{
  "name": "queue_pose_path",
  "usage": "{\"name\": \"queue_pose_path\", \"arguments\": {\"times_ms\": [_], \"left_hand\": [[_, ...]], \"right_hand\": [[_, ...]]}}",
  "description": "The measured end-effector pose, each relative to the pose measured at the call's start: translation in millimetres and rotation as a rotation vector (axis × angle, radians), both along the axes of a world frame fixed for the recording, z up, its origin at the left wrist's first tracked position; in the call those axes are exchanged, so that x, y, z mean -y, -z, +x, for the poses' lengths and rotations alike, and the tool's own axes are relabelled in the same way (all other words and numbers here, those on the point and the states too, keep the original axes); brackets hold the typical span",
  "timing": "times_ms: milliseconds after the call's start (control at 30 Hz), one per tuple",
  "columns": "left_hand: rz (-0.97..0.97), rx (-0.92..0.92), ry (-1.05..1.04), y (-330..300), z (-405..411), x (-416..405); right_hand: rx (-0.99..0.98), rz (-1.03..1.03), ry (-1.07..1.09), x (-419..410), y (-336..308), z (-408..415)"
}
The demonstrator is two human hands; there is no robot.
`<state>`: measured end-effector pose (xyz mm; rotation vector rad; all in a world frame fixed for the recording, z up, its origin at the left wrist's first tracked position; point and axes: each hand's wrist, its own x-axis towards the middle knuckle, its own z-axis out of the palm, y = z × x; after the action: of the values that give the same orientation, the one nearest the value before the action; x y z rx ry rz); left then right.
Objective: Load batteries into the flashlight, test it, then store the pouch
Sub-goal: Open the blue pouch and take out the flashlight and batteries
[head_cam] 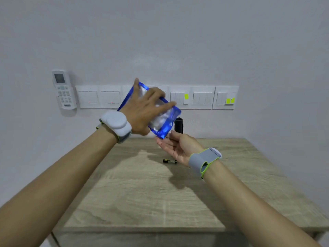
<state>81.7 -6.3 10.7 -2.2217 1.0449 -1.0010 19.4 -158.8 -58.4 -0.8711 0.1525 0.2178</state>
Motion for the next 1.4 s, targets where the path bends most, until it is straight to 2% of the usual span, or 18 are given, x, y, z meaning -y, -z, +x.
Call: {"name": "queue_pose_path", "arguments": {"times_ms": [67, 200, 333, 500, 633, 667, 800, 967, 1100, 1167, 1267, 1333, 1400], "left_hand": [[0.047, 0.048, -0.005, 3, 0, 5], [0.023, -0.065, -0.065, 5, -3, 10], [-0.108, -0.160, -0.066, 9, -2, 4], [-0.249, -0.226, -0.086, 15, 2, -6], [-0.370, -0.302, -0.091, 28, 6, -14], [-0.384, -0.316, -0.096, 32, 6, -16], [-0.447, -0.375, -0.115, 49, 8, -20], [-0.483, -0.437, -0.130, 59, 9, -23], [-0.482, -0.465, -0.129, 63, 9, -21], [-0.486, -0.471, -0.137, 64, 9, -22], [-0.523, -0.494, -0.139, 64, 7, -21], [-0.555, -0.508, -0.145, 61, 5, -19], [-0.590, -0.523, -0.140, 57, 2, -14]], "right_hand": [[0.001, 0.017, 0.008, 1, -1, 1], [-0.021, 0.032, 0.028, 3, 0, 0], [0.011, -0.073, 0.006, 6, 4, -3], [0.183, -0.553, 0.090, 20, 4, -3], [0.373, -1.293, 0.253, 42, 11, 3], [0.405, -1.420, 0.258, 47, 12, 2], [0.389, -1.649, 0.164, 57, 18, -6], [0.271, -1.719, 0.103, 59, 21, -7], [0.290, -1.761, -0.013, 62, 27, -6], [0.287, -1.706, 0.012, 63, 29, -5], [0.381, -1.596, 0.210, 61, 22, -4], [0.498, -1.460, 0.328, 56, 11, -2], [0.515, -1.282, 0.350, 49, -2, 2]]}}
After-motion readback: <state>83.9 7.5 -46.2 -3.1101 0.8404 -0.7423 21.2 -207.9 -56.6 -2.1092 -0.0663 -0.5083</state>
